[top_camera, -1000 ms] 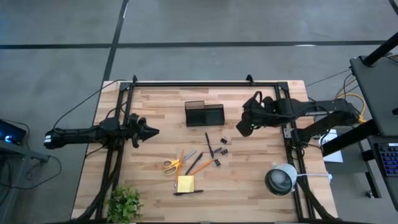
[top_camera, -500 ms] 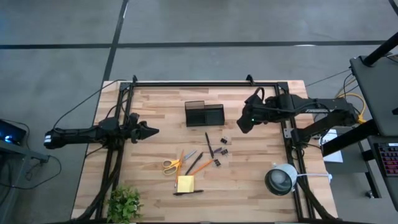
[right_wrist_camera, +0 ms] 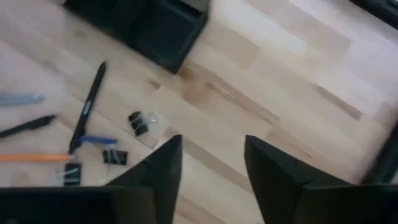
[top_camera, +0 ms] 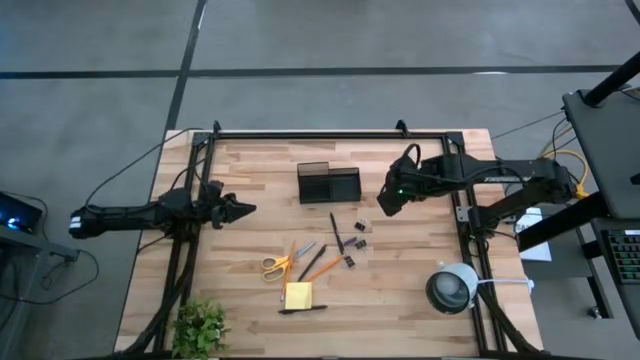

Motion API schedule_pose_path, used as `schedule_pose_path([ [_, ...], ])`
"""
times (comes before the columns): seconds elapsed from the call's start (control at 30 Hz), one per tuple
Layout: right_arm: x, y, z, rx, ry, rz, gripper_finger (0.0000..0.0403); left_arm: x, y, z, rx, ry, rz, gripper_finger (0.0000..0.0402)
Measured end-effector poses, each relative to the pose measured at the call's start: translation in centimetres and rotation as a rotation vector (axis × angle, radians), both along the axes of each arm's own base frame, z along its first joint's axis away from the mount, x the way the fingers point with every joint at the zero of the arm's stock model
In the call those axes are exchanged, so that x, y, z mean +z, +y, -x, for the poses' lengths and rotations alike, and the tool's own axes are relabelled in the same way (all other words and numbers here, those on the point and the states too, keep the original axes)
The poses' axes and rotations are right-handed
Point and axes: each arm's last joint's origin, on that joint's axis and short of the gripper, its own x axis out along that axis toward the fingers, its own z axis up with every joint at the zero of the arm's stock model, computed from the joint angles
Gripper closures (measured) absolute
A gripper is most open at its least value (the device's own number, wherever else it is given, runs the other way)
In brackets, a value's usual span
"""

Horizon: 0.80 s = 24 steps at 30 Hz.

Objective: Pick and place office supplies into organizer
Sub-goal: Put the top black binder clip into the desk organizer

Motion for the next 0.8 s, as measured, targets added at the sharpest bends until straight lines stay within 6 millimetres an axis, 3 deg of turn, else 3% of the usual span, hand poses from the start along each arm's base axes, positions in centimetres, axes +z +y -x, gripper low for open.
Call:
schedule_pose_path([
  [0.1, -1.5, 0.0, -0.4, 0.095, -0.004, -0.114, 0.0199, -0.1, 0.0, -0.1, 0.000, 0.017, 0.001, 0.0359],
  [0.2, -4.3, -0.2, -0.6, 0.148, -0.011, -0.289, 0.0190, -0.3, 0.0, -0.2, 0.000, 0.033, 0.003, 0.0359],
  [0.33, -7.5, -1.1, -0.6, 0.110, -0.043, -0.313, 0.0196, -0.4, 0.0, -0.3, 0.001, 0.042, 0.011, 0.0359],
  [0.57, -9.0, -2.1, -0.3, 0.056, -0.056, -0.349, 0.0214, -0.1, 0.0, -0.2, -0.013, 0.009, 0.051, 0.0359],
  [0.8, -11.3, -2.6, -3.3, 0.225, -0.153, -0.362, 0.0232, 0.8, -0.1, -0.2, -0.044, -0.089, 0.076, 0.0359],
])
